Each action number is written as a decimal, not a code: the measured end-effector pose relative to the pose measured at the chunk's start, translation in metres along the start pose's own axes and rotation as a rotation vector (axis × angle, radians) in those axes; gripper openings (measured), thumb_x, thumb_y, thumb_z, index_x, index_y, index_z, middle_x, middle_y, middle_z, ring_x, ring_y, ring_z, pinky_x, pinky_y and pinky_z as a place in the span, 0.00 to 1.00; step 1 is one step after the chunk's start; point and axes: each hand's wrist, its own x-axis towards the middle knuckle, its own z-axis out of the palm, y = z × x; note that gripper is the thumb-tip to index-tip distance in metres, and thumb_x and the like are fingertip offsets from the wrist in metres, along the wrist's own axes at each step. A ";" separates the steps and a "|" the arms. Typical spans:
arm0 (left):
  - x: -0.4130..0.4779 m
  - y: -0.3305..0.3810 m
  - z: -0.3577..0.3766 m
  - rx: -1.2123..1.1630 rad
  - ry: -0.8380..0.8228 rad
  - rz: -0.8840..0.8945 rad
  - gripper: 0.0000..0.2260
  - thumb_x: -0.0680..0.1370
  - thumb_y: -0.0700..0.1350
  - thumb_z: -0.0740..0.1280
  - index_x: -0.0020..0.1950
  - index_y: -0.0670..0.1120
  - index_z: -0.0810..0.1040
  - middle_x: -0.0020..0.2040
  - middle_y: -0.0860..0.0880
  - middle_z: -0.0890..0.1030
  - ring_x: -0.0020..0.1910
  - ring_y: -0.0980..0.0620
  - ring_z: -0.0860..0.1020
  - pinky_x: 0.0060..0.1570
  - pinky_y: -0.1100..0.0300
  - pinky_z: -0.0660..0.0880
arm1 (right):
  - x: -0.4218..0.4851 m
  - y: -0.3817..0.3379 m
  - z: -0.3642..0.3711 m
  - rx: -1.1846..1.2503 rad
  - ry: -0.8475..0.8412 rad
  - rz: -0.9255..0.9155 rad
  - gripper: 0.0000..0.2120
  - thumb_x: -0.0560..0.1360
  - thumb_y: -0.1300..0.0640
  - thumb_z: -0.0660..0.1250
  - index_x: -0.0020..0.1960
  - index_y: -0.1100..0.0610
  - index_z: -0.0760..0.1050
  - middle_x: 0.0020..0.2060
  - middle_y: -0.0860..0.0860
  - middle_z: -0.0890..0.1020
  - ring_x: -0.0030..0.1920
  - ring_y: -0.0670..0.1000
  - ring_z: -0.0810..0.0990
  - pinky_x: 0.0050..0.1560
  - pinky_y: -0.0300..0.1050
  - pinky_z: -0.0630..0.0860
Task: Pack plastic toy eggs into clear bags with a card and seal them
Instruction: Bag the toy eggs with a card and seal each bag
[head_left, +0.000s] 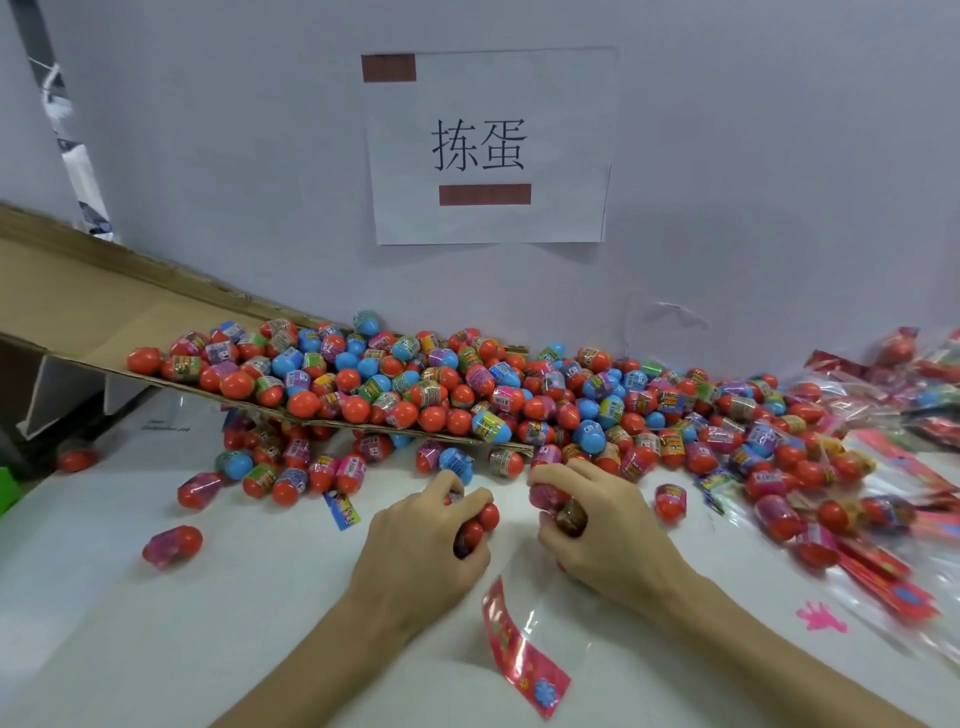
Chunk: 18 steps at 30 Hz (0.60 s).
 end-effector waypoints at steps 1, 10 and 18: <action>-0.001 0.000 -0.001 -0.028 0.025 0.019 0.13 0.76 0.56 0.68 0.59 0.57 0.80 0.51 0.55 0.76 0.41 0.51 0.78 0.37 0.54 0.78 | -0.002 0.001 -0.001 0.019 0.019 0.005 0.18 0.73 0.56 0.71 0.62 0.46 0.78 0.51 0.42 0.80 0.48 0.46 0.79 0.48 0.46 0.80; 0.083 -0.002 -0.046 -0.154 0.522 0.124 0.11 0.74 0.47 0.73 0.55 0.45 0.85 0.42 0.49 0.80 0.37 0.49 0.77 0.38 0.54 0.79 | 0.087 -0.002 -0.050 0.163 0.656 0.024 0.12 0.71 0.58 0.73 0.53 0.51 0.81 0.39 0.43 0.82 0.35 0.42 0.78 0.39 0.33 0.75; 0.191 -0.022 -0.044 -0.282 0.031 -0.244 0.30 0.85 0.63 0.49 0.84 0.58 0.42 0.86 0.49 0.48 0.83 0.42 0.53 0.80 0.36 0.52 | 0.196 0.014 -0.056 0.025 -0.093 0.428 0.35 0.83 0.33 0.38 0.82 0.48 0.59 0.82 0.52 0.56 0.82 0.54 0.52 0.78 0.69 0.39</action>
